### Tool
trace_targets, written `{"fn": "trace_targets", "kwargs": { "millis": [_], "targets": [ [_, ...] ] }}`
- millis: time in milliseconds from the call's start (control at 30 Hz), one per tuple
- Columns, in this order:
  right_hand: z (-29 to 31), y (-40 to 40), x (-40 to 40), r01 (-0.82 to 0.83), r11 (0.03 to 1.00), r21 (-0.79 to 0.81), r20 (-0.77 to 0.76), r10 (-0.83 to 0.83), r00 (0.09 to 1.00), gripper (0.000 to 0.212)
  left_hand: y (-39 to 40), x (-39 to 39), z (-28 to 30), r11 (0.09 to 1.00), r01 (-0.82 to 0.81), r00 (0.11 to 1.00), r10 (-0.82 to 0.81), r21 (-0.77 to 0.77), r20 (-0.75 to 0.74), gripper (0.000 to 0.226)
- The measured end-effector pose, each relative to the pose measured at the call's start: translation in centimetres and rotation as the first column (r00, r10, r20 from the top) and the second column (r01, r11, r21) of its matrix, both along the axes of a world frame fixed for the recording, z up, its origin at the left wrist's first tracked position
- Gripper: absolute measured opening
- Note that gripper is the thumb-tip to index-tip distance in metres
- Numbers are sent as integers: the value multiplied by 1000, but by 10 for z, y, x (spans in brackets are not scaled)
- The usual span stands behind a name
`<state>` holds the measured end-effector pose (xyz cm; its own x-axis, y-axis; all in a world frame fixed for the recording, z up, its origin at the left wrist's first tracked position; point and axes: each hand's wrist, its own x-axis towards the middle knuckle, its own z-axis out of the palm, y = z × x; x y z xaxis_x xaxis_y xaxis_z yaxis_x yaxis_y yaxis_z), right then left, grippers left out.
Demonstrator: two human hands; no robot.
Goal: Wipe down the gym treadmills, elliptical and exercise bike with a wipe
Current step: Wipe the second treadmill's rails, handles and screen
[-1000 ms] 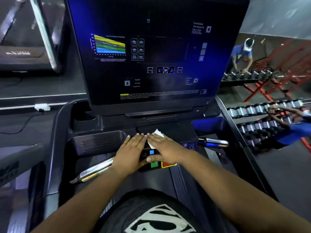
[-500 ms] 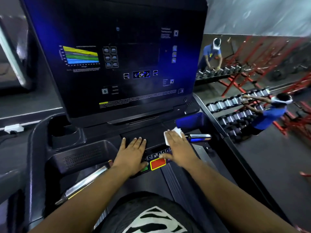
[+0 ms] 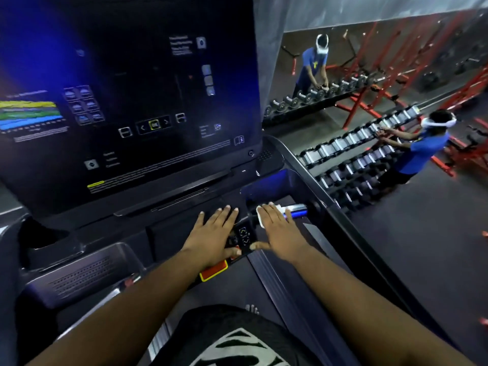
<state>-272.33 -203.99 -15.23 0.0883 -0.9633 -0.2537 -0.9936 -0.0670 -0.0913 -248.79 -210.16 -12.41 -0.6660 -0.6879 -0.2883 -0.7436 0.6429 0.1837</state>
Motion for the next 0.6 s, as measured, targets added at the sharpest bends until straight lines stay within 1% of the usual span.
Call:
{"fn": "trace_targets", "kwargs": {
  "millis": [67, 133, 200, 267, 300, 367, 433, 500, 533, 600],
  "targets": [
    [3, -19, -7, -57, 998, 27, 16, 56, 998, 122, -4, -18, 1, 1000, 5, 1000, -5, 7, -8, 111],
    [2, -30, -13, -100, 995, 14, 26, 99, 995, 113, -8, -31, 2, 1000, -2, 1000, 2, 14, -5, 112],
    [-6, -24, -18, -132, 990, -56, 66, 136, 989, 110, -13, -39, 1, 999, -15, 1000, 15, 29, -9, 114],
    [-19, -2, -24, -153, 972, -178, 95, 172, 980, 111, -15, -40, -1, 998, -39, 999, 41, 54, -35, 117],
    [-27, 8, -29, -152, 961, -233, 122, 183, 975, 107, -15, -41, -3, 997, -51, 997, 54, 63, -46, 117],
    [-35, 18, -35, -119, 940, -319, 179, 184, 966, 90, -15, -42, -7, 996, -67, 996, 70, 65, -55, 119],
    [-34, 5, -36, -77, 905, -418, 190, 170, 967, 66, -15, -43, -8, 995, -82, 995, 85, 58, -56, 121],
    [-30, -19, -34, -56, 894, -444, 192, 156, 969, 47, -16, -45, -7, 994, -90, 994, 93, 56, -49, 122],
    [-26, -30, -32, -46, 906, -420, 210, 147, 967, 42, -16, -46, -7, 994, -91, 994, 94, 57, -49, 122],
    [-24, -43, -30, -38, 921, -388, 219, 132, 967, 43, -16, -44, -7, 993, -101, 992, 105, 68, -65, 122]
  ]
}}
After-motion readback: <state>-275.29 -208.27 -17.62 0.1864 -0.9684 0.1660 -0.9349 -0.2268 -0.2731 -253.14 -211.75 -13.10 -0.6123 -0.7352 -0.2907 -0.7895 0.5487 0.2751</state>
